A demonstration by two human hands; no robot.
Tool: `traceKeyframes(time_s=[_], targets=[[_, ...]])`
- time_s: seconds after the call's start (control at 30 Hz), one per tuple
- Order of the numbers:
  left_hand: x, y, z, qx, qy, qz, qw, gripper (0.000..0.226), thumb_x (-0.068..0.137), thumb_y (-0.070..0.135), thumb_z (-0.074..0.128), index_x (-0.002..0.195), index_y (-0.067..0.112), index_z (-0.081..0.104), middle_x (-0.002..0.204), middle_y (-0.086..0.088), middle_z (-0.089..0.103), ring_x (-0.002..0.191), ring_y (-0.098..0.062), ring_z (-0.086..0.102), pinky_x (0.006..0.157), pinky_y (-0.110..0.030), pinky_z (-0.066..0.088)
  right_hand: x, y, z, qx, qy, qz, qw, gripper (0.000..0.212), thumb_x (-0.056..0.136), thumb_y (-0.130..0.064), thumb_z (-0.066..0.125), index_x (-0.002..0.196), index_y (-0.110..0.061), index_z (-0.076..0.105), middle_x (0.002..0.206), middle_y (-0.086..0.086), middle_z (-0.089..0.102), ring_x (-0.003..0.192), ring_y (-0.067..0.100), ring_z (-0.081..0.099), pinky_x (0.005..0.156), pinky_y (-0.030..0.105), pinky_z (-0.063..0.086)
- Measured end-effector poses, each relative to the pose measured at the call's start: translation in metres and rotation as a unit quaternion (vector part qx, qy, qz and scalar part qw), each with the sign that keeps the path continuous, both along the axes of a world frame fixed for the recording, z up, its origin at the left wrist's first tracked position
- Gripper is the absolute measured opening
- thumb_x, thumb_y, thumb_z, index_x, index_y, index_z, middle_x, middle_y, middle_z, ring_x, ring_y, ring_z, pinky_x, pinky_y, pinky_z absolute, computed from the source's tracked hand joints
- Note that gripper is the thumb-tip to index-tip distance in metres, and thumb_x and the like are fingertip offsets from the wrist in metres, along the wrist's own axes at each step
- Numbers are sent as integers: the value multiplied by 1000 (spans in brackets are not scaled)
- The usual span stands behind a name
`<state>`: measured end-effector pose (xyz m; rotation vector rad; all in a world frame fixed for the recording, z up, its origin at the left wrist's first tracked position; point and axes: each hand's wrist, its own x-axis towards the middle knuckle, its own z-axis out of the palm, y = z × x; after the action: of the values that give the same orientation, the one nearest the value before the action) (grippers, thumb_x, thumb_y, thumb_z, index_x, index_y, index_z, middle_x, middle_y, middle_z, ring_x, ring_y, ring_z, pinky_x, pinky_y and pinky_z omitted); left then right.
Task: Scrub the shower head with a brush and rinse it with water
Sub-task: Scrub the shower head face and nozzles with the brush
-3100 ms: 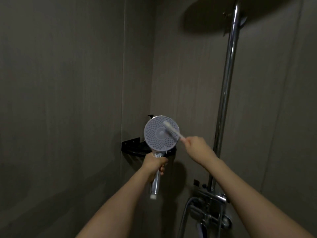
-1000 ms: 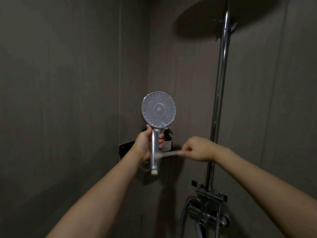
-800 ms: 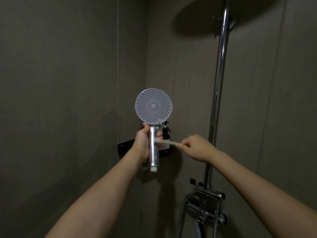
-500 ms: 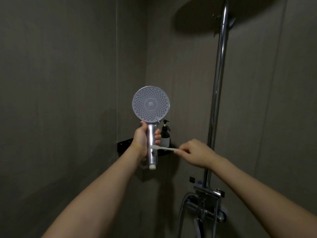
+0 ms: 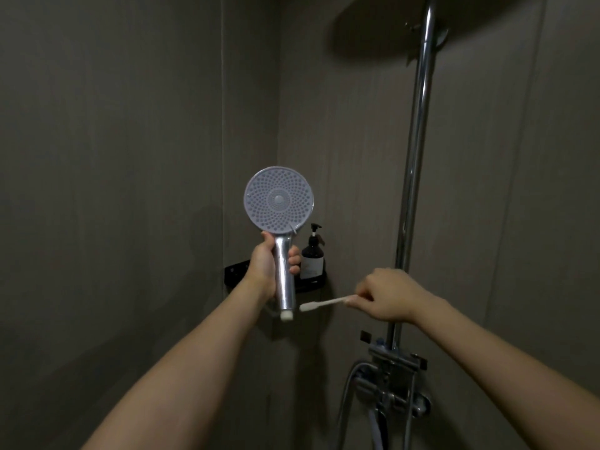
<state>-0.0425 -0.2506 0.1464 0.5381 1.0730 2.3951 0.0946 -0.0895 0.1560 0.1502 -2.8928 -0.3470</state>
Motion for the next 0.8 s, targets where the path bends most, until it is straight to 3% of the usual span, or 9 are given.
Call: traceKeyframes(time_s=[0.1,0.23,0.4,0.5,0.67,0.8], targets=[[1,4,-3,-4,6,1,1000,54,97,54,17,91,11,49,48,1,42,36,-7,39,34,-14,31,-5,-21,-8,38,23,57,997,43,93,-53,35,83,-23,64,59,-7,45,62,16,51,61,28,41],[-1,1,-6,-16,8,10,1000,54,97,53,16,94,11,51,47,1,43,36,-7,40,34,-14,33,-2,2,0,54,52,-33,997,46,94,-53,33,90,-23,67,61,-6,48,64,15,50,62,29,44],[-1,2,-8,-15,11,29,999,56,98,52,15,92,11,52,46,2,43,35,-7,40,35,-13,32,0,-20,-14,74,31,45,996,45,94,-53,33,92,-22,66,69,-1,55,68,19,53,63,27,39],[0,1,-8,-21,14,28,999,55,98,52,15,91,11,51,46,1,43,35,-7,40,35,-13,32,2,2,-4,35,64,-39,997,48,94,-53,32,87,-20,67,61,-5,50,63,16,52,60,29,45],[-1,3,-12,-32,11,28,999,54,98,52,16,97,11,52,46,1,43,35,-7,41,36,-14,33,0,-17,-13,43,24,42,998,43,94,-52,34,86,-23,65,72,2,61,70,20,57,60,27,37],[-3,1,-15,-41,25,18,999,53,98,52,18,97,11,52,47,1,45,37,-8,41,36,-15,34,-3,15,-2,-75,48,-79,993,43,95,-48,36,66,-22,55,60,-3,49,61,16,50,51,25,34]])
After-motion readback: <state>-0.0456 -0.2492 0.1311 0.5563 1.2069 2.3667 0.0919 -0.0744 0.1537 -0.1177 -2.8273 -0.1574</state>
